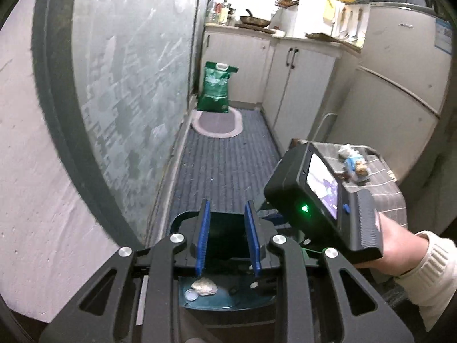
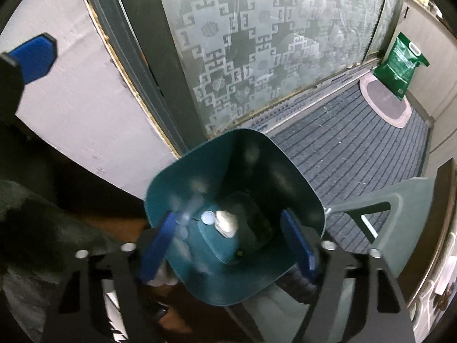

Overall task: Collect trash
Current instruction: 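Carry avocado and black bag to the teal bin and release both inside, then return both tools to the table toward the white cap and ginger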

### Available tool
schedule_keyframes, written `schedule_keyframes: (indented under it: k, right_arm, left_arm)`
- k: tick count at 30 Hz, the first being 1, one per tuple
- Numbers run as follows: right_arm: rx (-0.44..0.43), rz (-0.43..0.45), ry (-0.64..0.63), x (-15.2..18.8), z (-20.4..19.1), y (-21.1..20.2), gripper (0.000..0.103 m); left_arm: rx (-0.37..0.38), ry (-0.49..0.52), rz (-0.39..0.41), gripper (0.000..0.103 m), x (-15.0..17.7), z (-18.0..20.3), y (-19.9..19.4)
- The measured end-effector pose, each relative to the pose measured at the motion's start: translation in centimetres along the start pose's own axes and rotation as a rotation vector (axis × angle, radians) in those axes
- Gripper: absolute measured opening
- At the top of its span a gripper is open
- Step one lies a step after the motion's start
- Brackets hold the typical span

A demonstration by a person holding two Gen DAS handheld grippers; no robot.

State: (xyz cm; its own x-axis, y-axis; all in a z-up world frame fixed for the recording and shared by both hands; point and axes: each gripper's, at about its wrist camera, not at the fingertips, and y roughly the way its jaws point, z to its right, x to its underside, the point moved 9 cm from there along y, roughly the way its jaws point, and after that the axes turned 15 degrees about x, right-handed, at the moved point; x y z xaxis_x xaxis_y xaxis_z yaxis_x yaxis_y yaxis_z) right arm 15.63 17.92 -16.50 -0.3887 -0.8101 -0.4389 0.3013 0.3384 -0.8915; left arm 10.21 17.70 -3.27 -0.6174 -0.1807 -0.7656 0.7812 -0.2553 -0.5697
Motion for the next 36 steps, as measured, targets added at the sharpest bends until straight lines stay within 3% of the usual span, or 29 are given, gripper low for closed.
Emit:
schedule_keyframes:
  k: [6,12,24,36]
  right_arm:
    - [-0.002,0.069,0.028,-0.6,1.0,-2.4,0.059]
    - [0.021,0.155,0.086,-0.7,3.9,-5.8,0.058]
    - [0.086,0.236,0.235,1.9,12.3,-10.2,0.056]
    - [0.185,0.258,0.331,6.0,19.0,-12.1,0.056]
  left_arm:
    - [0.025,0.026,0.053,0.036,-1.8,1.8,-0.3]
    - [0.042,0.036,0.075,0.046,-2.8,3.5,0.4]
    - [0.083,0.14,0.029,0.052,-4.0,7.8,5.1]
    - [0.099,0.206,-0.051,0.058,-4.4,10.1,10.1]
